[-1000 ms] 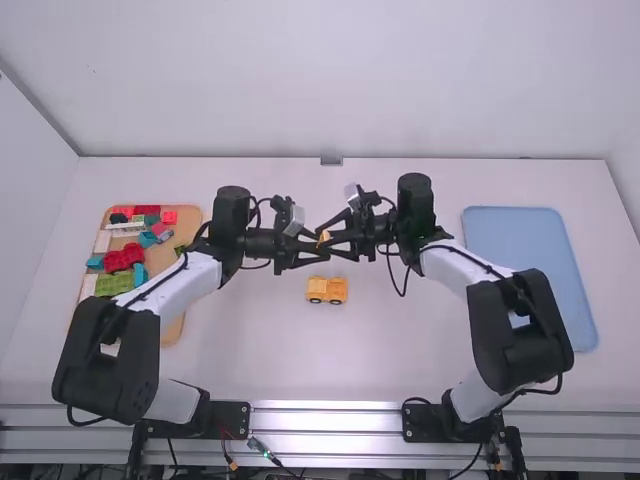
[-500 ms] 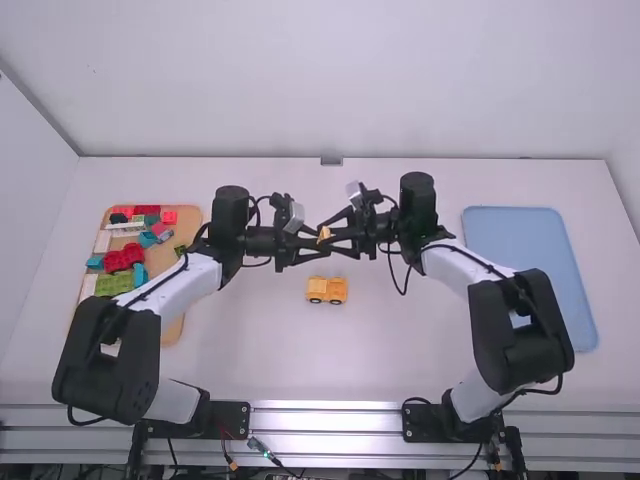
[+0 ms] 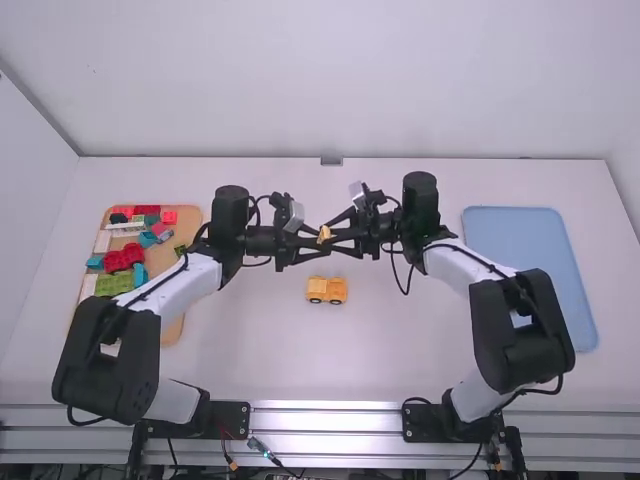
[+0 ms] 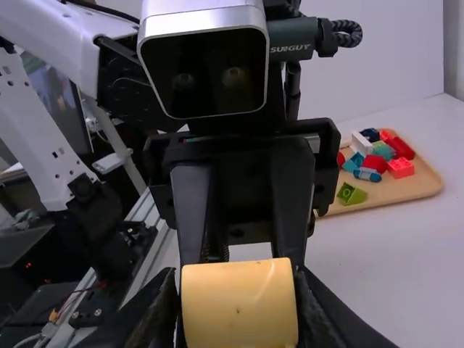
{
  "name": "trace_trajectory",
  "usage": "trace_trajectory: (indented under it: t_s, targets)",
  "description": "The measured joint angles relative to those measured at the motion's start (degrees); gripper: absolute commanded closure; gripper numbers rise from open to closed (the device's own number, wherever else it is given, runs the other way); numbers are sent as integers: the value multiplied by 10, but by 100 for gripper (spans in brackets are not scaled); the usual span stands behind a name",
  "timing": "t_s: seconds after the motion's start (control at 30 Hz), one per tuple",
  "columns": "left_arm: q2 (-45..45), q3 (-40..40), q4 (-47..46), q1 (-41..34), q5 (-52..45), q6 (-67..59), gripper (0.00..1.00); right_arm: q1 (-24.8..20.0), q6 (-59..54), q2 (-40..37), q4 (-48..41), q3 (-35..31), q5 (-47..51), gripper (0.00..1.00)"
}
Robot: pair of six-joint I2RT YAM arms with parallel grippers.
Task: Assemble lego blocks to make yellow taxi
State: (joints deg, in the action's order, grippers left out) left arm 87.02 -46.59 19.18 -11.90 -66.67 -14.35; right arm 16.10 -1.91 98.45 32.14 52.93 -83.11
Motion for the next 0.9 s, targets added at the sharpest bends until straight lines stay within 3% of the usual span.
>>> trace_trajectory:
  t_s: [0.23,0.3,0.4,0.47,0.53,0.6,0.63,0.9]
  targets:
    - [0,0,-2,0,-6,15,98,0,-10,0,2,0,0,77]
    - [0,0,-2,0,-6,15,98,0,-11,0,2,0,0,92]
    - [0,0,-2,0,-6,15,94,0,-11,0,3,0,0,100]
    - [0,0,-2,0,-6,15,79,0,-11,0,3,0,0,100]
    - [0,0,-1,0,-5,16,54,0,-10,0,2,0,7,100]
    - [0,0,0,0,1,14,42,0,-8,0,-1,0,17,100]
    - [0,0,0,0,3,13,1,0,-6,0,-2,0,26,100]
    - [2,0,0,3,29,12,1,6,3,0,-69,1,198,100]
